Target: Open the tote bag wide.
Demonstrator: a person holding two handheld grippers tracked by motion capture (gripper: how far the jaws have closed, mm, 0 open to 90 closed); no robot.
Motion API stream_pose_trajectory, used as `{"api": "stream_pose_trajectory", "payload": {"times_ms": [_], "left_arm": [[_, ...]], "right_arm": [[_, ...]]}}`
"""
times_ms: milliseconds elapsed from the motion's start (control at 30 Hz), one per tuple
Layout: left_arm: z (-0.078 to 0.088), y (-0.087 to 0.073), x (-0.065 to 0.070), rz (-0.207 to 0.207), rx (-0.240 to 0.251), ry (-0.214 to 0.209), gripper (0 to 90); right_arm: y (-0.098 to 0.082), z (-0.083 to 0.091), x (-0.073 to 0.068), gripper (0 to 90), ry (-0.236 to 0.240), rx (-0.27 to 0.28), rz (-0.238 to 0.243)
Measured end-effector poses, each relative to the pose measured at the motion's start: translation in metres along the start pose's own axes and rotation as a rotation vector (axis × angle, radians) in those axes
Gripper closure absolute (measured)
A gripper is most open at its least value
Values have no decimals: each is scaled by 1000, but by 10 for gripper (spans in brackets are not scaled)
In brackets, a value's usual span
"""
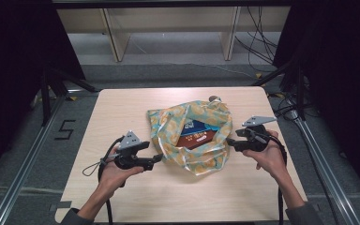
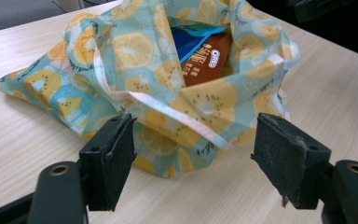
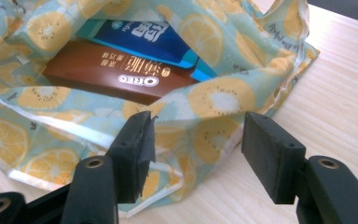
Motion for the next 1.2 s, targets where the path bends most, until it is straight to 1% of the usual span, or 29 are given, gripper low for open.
{"api": "stream_pose_trajectory", "payload": {"times_ms": [33,67,100,133,200,233,300,400,433,467,500,533,567,600,667,700,733,800,833,867,900,933,967,1000,1033,1100,1133,1167,1200], "left_arm": [[1,-2,2,16,-1,1,279],[1,-4,3,16,1,-2,279],[2,-6,4,14,0,1,278],[1,-8,5,8,2,-2,274],[2,-11,7,-4,6,3,271],[2,-13,9,0,6,-7,271],[2,-17,11,-8,9,-13,265],[4,-24,11,-12,2,-10,263],[5,-26,11,-14,-7,-8,261],[4,-29,11,-31,-7,-24,259],[3,-32,10,-29,-12,-23,259],[2,-35,10,-27,-10,-22,259],[2,-39,8,-26,-24,-14,259],[1,-42,8,-9,-28,-12,259],[2,-45,5,-19,-30,4,258],[3,-46,5,-15,-32,8,256],[3,-47,5,-21,-29,4,254],[4,-50,7,-11,-25,-1,252],[4,-51,8,-12,-25,-3,248],[3,-52,8,-12,-17,-3,246],[4,-55,8,-9,-30,10,246],[3,-56,9,-17,-25,3,245],[4,-58,7,-41,-41,5,242],[3,-60,9,-17,-40,13,237],[3,-61,10,-17,-38,9,234],[3,-64,11,-14,-32,8,231],[3,-66,13,-5,-35,10,229],[3,-68,12,-11,-37,15,223],[4,-70,12,-13,-45,17,213]], "right_arm": [[-2,3,-2,430,0,-14,-18],[-3,3,-1,426,-2,-7,-1],[-4,3,-2,423,-2,-1,6],[-5,3,-2,419,-7,7,1],[-10,6,-3,406,-6,-8,-7],[-13,6,-4,402,-11,-6,-10],[-18,8,-6,399,-7,-2,-15],[-26,9,-7,395,-7,-5,-17],[-28,10,-7,394,-8,-1,-16],[-31,11,-7,393,-9,-10,-20],[-32,11,-8,390,-9,-5,-36],[-35,11,-7,390,-7,-6,-16],[-36,12,-8,387,-10,-6,-39],[-39,11,-8,382,-9,-6,-26],[-42,11,-9,378,-11,-5,-28],[-45,12,-11,375,-7,-24,-37],[-45,10,-11,372,-7,-13,-24],[-50,11,-13,370,-9,-34,-32],[-51,10,-13,369,-12,-26,-17],[-52,11,-13,369,-13,-32,-21],[-53,11,-14,368,-11,-29,-17],[-55,12,-16,367,-7,-44,-33],[-56,12,-16,366,-16,-39,-37],[-58,12,-16,365,-13,-41,-21],[-59,13,-16,364,-13,-35,-14],[-63,14,-19,360,-14,-39,-20],[-64,15,-20,359,-12,-36,-28],[-66,15,-21,360,-11,-28,-21],[-67,16,-22,361,-10,-25,-24]]}}
Point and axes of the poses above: each handheld gripper's, and its own axes: z roughly backward along the jaws, y roughly out of its top, x roughly to its right, the point moved 10 cm from there along -z, roughly forward along the jaws, and after that the axes turned 2 degrees about x, right-handed, at the moved point
